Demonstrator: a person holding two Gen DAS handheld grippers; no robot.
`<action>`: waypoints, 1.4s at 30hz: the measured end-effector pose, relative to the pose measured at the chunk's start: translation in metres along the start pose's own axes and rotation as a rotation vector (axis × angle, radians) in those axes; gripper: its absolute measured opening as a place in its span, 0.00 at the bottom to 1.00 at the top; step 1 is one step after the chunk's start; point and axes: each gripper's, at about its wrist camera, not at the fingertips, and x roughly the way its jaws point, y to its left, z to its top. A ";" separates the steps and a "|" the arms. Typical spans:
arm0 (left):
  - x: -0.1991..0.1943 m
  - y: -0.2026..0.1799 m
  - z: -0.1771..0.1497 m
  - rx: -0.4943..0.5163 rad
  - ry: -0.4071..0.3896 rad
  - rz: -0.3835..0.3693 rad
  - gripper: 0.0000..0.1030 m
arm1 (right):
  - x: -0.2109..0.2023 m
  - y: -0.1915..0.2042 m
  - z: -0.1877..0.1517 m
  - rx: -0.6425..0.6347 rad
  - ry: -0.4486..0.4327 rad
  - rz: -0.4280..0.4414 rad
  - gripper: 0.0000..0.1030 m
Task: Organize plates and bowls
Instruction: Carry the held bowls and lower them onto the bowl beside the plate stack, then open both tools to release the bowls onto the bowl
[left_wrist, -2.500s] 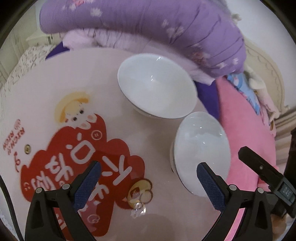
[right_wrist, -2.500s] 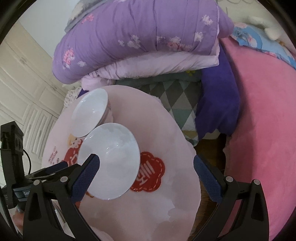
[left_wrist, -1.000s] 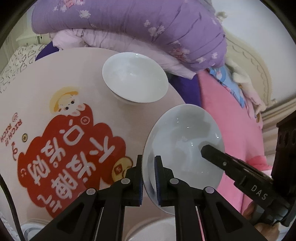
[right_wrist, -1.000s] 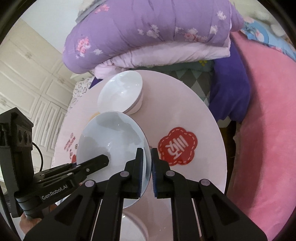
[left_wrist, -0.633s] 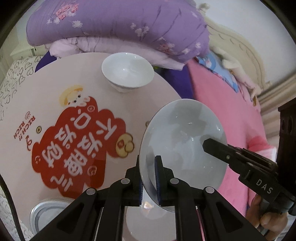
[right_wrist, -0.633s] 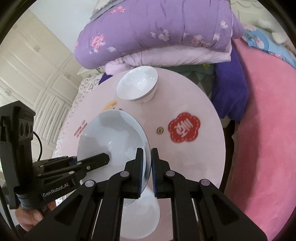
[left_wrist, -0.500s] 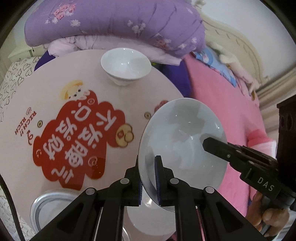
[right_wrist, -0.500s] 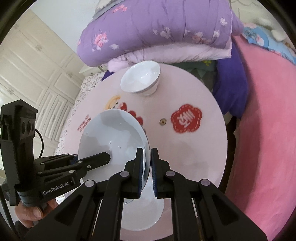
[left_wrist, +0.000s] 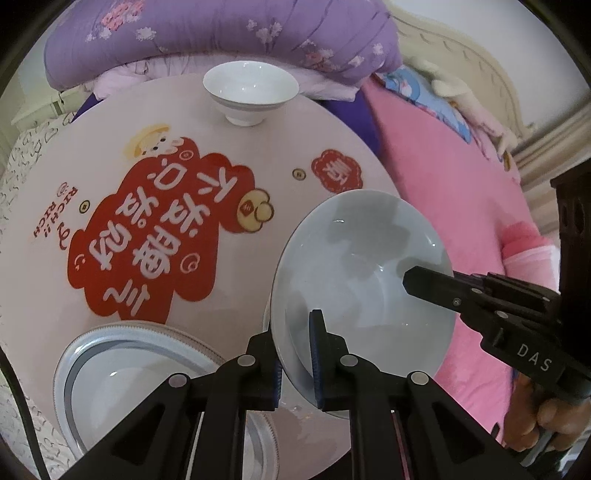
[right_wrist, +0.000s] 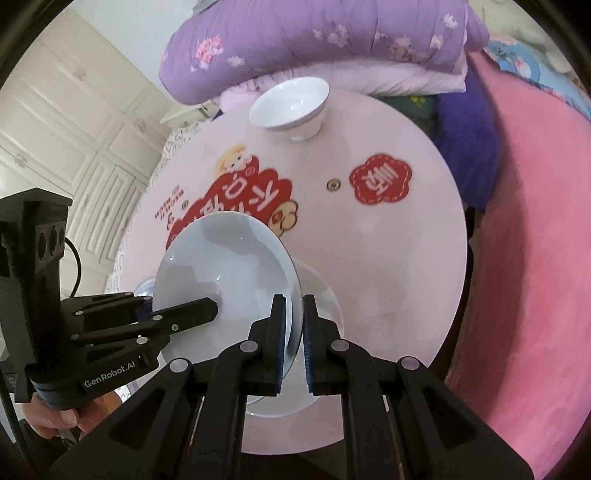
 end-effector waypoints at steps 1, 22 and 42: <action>0.000 -0.001 -0.003 0.008 0.001 0.008 0.08 | 0.001 0.000 -0.002 -0.002 0.007 0.000 0.08; 0.008 -0.027 -0.038 0.139 -0.026 0.114 0.16 | 0.013 -0.006 -0.021 -0.003 0.063 -0.010 0.08; 0.018 -0.008 -0.018 0.025 0.043 -0.075 0.50 | 0.017 -0.004 -0.023 -0.025 0.060 -0.030 0.11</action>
